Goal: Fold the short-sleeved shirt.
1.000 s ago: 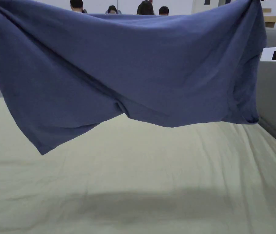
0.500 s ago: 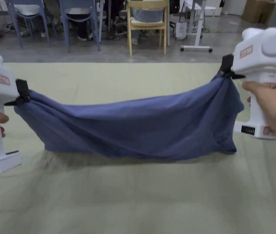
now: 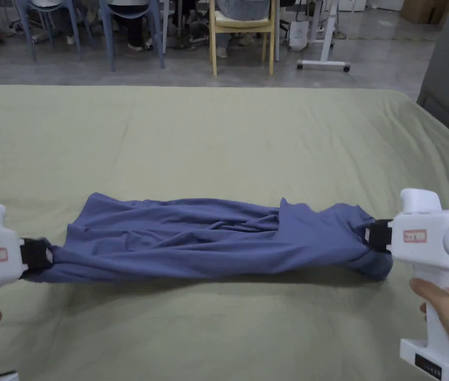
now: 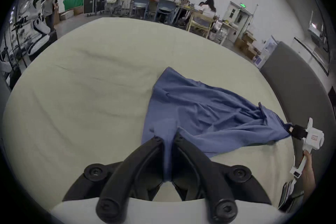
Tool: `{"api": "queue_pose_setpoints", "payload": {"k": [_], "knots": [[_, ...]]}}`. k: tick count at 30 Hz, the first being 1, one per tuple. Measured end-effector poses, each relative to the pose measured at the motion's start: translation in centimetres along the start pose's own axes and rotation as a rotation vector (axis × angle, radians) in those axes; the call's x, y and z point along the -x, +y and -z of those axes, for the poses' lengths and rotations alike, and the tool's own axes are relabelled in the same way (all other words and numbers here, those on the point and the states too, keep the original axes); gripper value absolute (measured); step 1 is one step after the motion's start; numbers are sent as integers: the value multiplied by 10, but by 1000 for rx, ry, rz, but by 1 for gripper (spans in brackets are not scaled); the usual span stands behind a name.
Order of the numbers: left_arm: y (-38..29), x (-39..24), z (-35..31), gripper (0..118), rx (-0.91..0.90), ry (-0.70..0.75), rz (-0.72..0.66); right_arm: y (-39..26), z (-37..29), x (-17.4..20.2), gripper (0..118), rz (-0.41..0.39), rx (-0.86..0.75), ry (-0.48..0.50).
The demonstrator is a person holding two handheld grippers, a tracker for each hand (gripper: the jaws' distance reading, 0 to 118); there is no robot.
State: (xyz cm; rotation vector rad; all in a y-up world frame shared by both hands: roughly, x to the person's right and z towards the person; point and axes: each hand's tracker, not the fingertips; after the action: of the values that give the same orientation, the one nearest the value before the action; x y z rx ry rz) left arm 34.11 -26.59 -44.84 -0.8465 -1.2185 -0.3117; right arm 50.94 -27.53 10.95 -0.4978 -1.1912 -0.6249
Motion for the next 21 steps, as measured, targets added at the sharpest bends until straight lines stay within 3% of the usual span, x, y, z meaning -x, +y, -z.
{"api": "queue_pose_setpoints", "payload": {"k": [8,12,18,19,20,21], "knots": [[-105,4,-104,4,26,-79,37,-121,-119,-32,9,3,35,25],[-166,4,-134,4,96,-33,129,-187,-161,-45,9,1,118,3],[-206,8,-125,5,199,21,152,-228,-166,-51,9,8,192,-16],[-206,9,-121,18,228,18,120,-222,-162,-49,13,8,199,-19],[-205,10,-118,63,259,45,87,-216,-160,-45,44,3,220,-41],[-204,13,-117,87,257,53,67,-211,-159,-43,84,0,244,-69]]}}
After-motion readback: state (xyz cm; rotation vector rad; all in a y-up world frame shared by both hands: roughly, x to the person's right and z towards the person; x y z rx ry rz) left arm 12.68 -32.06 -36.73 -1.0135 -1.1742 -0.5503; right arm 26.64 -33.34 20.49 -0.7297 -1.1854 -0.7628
